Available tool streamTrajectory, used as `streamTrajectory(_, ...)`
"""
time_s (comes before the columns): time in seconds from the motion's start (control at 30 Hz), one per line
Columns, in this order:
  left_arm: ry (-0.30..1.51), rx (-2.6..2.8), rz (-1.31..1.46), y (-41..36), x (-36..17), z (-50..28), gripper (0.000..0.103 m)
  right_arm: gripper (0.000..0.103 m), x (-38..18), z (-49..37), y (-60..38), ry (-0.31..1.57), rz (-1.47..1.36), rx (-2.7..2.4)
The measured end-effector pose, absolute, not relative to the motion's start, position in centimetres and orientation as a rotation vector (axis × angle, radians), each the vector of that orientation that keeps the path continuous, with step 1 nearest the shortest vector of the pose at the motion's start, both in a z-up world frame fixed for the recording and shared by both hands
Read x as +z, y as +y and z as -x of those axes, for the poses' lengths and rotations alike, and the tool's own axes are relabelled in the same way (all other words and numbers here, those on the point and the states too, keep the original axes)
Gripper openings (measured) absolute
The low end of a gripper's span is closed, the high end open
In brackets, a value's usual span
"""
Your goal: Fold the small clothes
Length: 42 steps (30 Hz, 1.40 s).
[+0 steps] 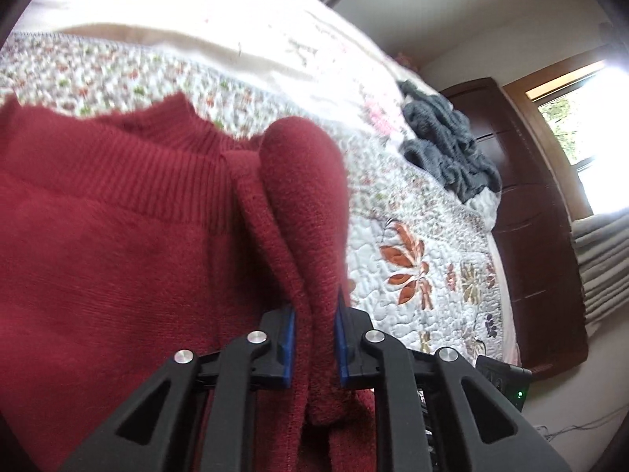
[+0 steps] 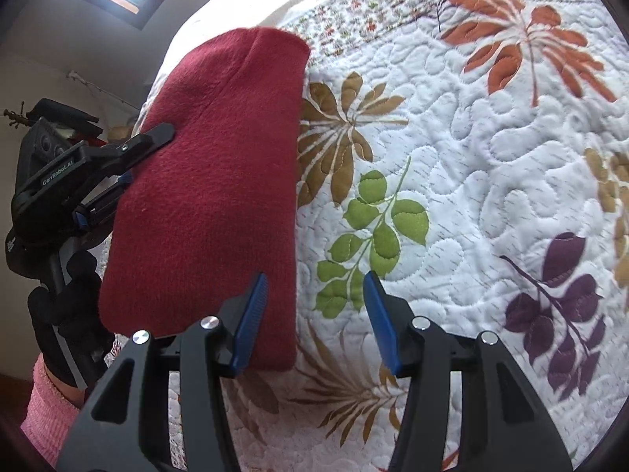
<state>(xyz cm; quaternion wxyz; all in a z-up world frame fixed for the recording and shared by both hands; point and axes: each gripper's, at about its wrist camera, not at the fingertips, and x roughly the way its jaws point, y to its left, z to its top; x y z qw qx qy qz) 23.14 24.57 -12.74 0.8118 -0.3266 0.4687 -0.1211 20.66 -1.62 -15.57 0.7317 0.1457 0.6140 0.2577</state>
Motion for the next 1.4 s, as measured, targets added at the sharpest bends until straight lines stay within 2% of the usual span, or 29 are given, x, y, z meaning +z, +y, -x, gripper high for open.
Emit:
streamTrajectory(0.33, 0.933, -0.217, 0.669, 30.4, -8.9, -19.9, 0.015, 0.051, -14.0, -19.8, 0.0, 1.331, -0.278, 0.589)
streamTrajectory(0.6, 0.904, -0.092, 0.642, 38.4, -7.2, -16.7, 0.015, 0.051, -12.9, -19.0, 3.1, 1.326, -0.243, 0.639)
streamTrajectory(0.93, 0.906, 0.002, 0.717, 45.6, -9.5, -12.3, 0.015, 0.051, -12.2, -18.0, 7.4, 1.331, -0.139, 0.695)
streamTrajectory(1.27, 0.986, 0.043, 0.768, 47.4, -15.1, -11.8, 0.015, 0.051, -12.7, -17.3, 10.2, 1.357, -0.088, 0.716)
streamTrajectory(1.4, 0.979, 0.009, 0.801, 47.6, -14.6, -11.0, 0.020, 0.051, -13.0, -17.3, 10.8, 1.373, -0.085, 0.719)
